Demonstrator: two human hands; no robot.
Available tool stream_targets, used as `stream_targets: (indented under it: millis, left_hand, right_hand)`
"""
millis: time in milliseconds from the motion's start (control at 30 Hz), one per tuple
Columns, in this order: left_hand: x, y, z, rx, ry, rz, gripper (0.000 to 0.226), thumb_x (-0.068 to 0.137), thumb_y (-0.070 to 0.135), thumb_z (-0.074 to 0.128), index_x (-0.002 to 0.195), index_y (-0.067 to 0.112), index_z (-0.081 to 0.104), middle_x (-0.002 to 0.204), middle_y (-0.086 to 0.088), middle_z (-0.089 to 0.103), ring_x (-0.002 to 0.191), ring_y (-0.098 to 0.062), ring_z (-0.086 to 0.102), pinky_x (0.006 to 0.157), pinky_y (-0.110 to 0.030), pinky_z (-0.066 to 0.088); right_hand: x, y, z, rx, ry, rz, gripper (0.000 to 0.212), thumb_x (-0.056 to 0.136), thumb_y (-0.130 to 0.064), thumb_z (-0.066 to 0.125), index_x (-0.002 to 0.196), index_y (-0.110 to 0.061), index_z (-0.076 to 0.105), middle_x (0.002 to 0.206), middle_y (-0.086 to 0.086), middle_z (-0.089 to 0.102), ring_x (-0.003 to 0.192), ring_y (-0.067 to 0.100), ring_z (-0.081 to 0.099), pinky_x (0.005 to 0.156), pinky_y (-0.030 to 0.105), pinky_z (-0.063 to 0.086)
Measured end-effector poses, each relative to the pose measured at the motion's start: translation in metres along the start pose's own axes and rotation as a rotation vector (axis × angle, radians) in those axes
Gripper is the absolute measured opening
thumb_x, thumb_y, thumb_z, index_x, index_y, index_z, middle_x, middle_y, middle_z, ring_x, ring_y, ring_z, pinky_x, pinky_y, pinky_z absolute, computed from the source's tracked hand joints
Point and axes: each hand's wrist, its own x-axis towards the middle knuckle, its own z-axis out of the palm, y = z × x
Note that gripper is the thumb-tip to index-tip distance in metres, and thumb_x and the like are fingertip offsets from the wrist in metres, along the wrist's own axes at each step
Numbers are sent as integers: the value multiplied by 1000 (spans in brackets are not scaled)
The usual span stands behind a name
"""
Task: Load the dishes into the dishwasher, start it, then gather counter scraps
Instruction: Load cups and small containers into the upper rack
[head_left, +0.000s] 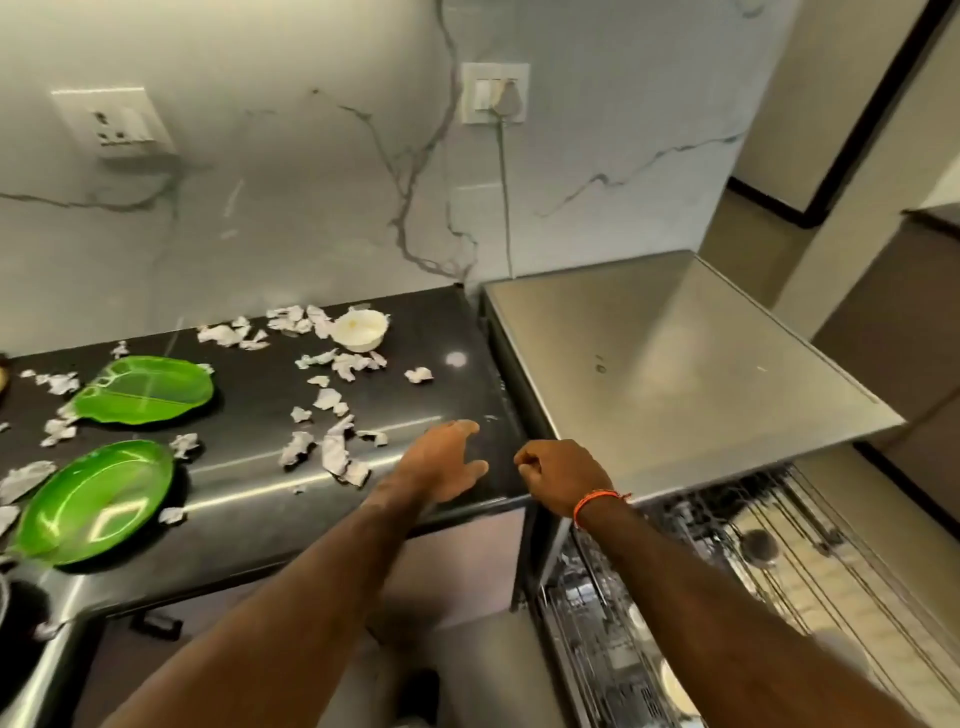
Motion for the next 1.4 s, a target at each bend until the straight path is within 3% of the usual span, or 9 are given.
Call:
stream_targets:
  millis: [267,500,667,767,933,1100,1267,1400]
  left_hand:
    - [17,-113,-68,-32,105,-117,72,89,39,72,150,12,43,153,-8,46,140,-23,45,115,-32,35]
    - [64,-199,-120,-102,177,-148,71,88,35,73,149,16,44,151,-5,48,135,-21,49,113,-34,40]
    - [103,-243,-137,-127,142,-143,75,88,34,74,152,15,39,155,-6,44,138,-21,45,115,-31,36]
    - [131,-259,-142,-143,126,-128,82,87,34,76,155,14,34,157,-7,40,142,-22,42,115,-31,32]
    - [175,-277,-141,-144,87,-95,93,81,34,79,156,16,29,158,-8,39,144,-25,35,119,-37,31]
    - [201,-284,-134,-160,81,-75,91,80,38,79,154,21,30,153,-3,46,139,-24,42,116,-45,35]
    - [206,-289,-132,-260,108,-50,87,83,33,81,154,17,33,151,-3,49,136,-21,47,112,-31,35]
    - [198,-291,-135,-348,123,-30,67,83,37,82,141,22,52,141,2,57,125,-16,55,100,-21,41]
  right_hand:
    - [100,-91,23,-46,-2,-139,28,85,-34,56,108,-30,72,109,-2,74,101,26,68,88,38,55]
    - [196,-148,45,-65,-36,-88,35,87,-32,55,120,-33,65,120,-3,70,110,25,64,94,39,53]
    - [250,-175,58,-56,-51,-45,62,89,-33,63,147,-25,43,147,3,50,132,24,51,110,40,42]
    - [283,-186,61,-52,-59,-19,75,89,-33,67,153,-21,30,157,6,36,138,28,45,113,42,39]
    - [326,-200,66,-41,-119,41,87,84,-25,73,155,-18,23,157,9,34,139,30,43,114,42,37]
    - [347,-198,80,-11,-139,43,87,81,-24,73,153,-25,24,142,9,53,126,28,54,104,39,47]
    - [351,-199,87,130,-89,31,80,80,-20,75,150,-27,36,142,2,55,130,22,53,108,35,45]
    - [339,-194,80,187,-70,30,78,82,-24,76,150,-23,38,145,3,53,126,21,56,108,33,46]
